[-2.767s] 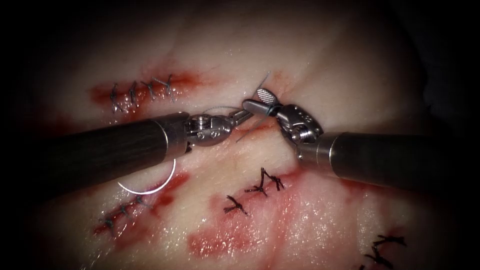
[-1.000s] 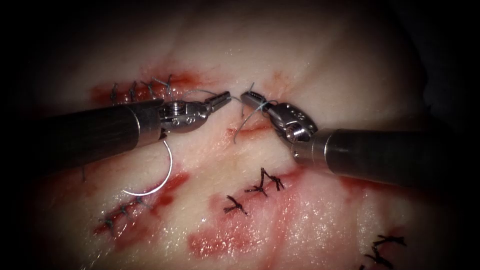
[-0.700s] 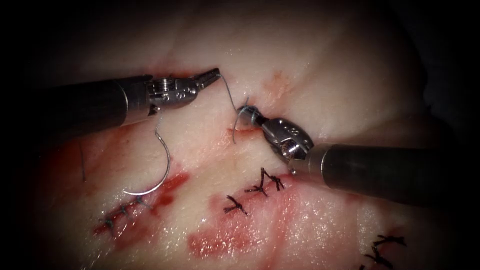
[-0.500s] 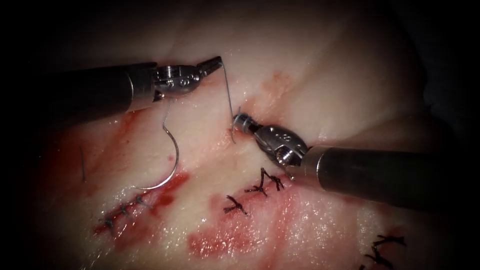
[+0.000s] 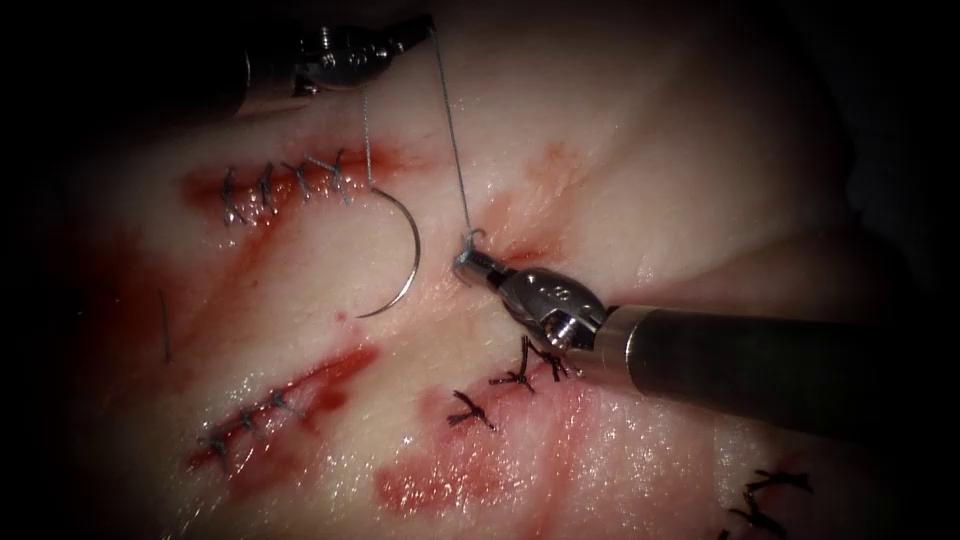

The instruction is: Wound Closure

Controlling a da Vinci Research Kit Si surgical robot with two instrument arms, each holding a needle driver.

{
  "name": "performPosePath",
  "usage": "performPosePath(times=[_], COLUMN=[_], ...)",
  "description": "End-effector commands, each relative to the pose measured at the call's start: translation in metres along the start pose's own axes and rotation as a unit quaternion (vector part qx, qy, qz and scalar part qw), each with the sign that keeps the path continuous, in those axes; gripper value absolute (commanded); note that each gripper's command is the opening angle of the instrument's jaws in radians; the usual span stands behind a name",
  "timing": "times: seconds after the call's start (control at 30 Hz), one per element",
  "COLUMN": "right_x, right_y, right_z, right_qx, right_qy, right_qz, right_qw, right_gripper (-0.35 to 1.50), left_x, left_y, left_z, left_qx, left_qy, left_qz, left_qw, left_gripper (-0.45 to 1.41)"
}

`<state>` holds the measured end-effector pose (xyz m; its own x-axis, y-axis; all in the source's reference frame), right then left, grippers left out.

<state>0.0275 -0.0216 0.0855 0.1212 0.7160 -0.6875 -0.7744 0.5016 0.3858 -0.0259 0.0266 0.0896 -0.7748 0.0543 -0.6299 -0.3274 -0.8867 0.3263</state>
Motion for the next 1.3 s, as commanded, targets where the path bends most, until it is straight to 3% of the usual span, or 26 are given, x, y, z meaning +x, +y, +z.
performPosePath(times=[0.03,0.43,0.93,1.3], right_x=[-0.0003,-0.0007,-0.0009,-0.0018], right_y=[-0.0009,-0.0017,-0.0012,-0.0014], right_z=[0.0002,-0.0011,-0.0008,-0.0003], right_qx=[0.005,0.014,0.015,0.061], right_qy=[0.001,-0.008,-0.012,-0.029], right_qz=[-0.001,-0.022,-0.050,-0.108], right_qw=[1.000,1.000,0.999,0.992], right_gripper=[-0.35,-0.35,-0.35,-0.35], left_x=[0.0003,0.0015,0.0021,0.0021], left_y=[-0.0009,-0.0067,-0.0109,-0.0131], left_z=[0.0009,0.0010,0.0015,0.0022], left_qx=[0.002,0.037,0.063,0.077], left_qy=[-0.001,0.001,0.000,-0.005], left_qz=[0.005,0.004,0.018,0.025], left_qw=[1.000,0.999,0.998,0.997], left_gripper=[-0.45,-0.45,-0.45,-0.45])
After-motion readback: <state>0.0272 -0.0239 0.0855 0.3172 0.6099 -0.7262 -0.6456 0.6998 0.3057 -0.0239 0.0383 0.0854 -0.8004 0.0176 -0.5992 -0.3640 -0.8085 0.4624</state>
